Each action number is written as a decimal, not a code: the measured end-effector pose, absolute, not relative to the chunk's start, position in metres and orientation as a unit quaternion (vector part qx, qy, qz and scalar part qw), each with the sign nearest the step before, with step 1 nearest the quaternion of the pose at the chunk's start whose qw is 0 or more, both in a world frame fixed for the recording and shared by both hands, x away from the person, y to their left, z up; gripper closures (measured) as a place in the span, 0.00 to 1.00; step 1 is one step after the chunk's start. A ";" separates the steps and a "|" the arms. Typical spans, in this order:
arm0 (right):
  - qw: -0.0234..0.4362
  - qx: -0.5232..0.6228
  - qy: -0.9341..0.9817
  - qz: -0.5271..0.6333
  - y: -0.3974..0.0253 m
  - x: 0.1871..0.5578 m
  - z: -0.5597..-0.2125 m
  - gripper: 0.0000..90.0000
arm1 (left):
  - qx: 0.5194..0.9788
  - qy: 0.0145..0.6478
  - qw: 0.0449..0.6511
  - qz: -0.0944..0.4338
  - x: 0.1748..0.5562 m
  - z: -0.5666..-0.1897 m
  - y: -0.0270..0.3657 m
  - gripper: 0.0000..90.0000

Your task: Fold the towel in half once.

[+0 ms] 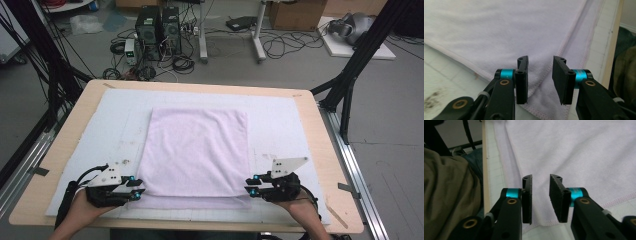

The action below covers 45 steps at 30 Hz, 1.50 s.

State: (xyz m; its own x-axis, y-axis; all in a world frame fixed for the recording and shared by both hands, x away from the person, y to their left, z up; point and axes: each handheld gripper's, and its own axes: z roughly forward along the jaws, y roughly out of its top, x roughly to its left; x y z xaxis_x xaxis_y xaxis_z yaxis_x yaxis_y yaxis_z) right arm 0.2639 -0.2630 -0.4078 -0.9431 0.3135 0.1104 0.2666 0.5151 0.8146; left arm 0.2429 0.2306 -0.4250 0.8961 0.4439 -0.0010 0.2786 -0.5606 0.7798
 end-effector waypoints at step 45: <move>-0.005 0.143 0.885 0.444 -0.245 0.252 -0.426 0.69 | 0.889 0.208 0.395 0.104 0.224 -0.437 0.234 0.68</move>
